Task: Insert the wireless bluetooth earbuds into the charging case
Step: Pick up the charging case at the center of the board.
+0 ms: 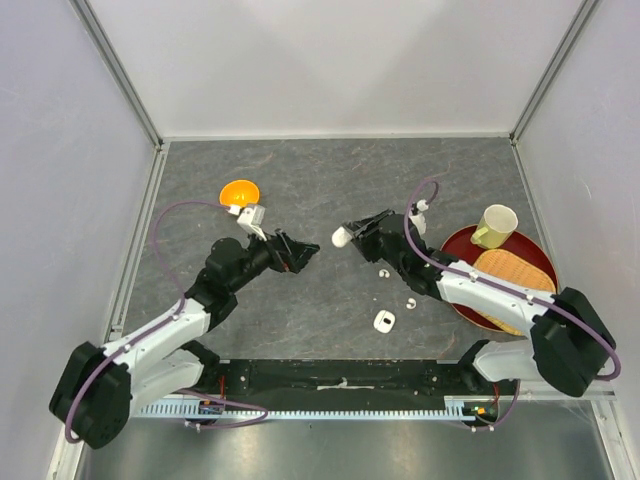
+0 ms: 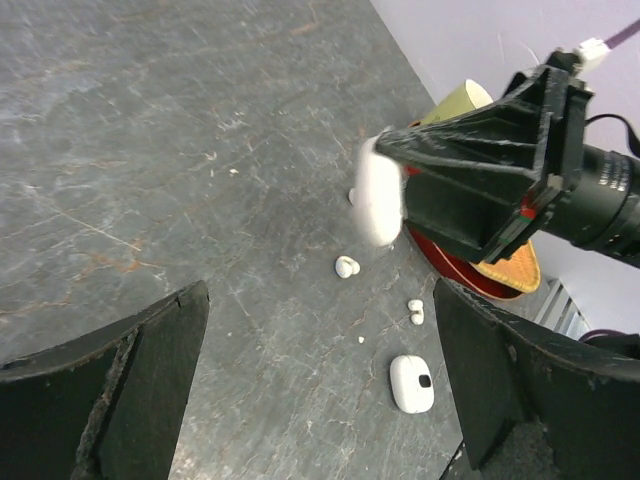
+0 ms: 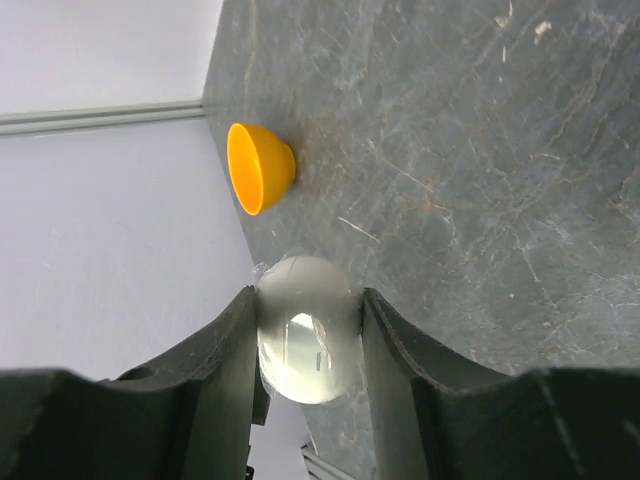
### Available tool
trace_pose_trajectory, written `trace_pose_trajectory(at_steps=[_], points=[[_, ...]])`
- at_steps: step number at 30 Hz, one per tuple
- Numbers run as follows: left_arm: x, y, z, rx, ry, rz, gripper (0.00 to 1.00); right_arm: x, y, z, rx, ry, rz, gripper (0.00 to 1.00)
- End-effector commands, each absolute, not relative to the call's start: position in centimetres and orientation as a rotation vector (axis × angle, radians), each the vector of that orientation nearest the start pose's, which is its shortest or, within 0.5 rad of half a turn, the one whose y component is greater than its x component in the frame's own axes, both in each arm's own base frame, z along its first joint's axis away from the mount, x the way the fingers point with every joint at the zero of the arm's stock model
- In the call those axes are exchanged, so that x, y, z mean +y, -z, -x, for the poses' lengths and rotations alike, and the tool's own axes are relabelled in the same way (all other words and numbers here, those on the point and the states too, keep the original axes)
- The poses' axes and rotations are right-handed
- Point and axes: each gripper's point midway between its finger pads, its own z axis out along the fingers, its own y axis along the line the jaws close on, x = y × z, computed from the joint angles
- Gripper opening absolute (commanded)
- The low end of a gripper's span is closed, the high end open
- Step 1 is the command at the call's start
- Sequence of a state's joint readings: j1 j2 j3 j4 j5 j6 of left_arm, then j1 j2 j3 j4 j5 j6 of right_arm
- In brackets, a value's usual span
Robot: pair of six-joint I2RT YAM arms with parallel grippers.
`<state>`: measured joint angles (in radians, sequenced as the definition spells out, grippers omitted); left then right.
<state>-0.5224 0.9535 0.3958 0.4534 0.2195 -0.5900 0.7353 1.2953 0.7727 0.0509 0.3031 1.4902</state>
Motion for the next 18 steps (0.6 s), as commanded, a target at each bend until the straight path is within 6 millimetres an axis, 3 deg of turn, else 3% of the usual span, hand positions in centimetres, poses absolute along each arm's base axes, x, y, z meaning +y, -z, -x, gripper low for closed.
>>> trace_pose_trajectory(at_steps=[1,18], points=[[-24.4,-22.2,-27.6,1.616,1.011,-0.164,0.99,29.2,-18.9,-31.5,1.925,-1.264,-0.996,0.0],[-29.1,-21.1,-27.9,1.651,1.033,-0.201,0.79,29.2,-17.9,-29.9,1.929,-1.365,-1.028,0.0]])
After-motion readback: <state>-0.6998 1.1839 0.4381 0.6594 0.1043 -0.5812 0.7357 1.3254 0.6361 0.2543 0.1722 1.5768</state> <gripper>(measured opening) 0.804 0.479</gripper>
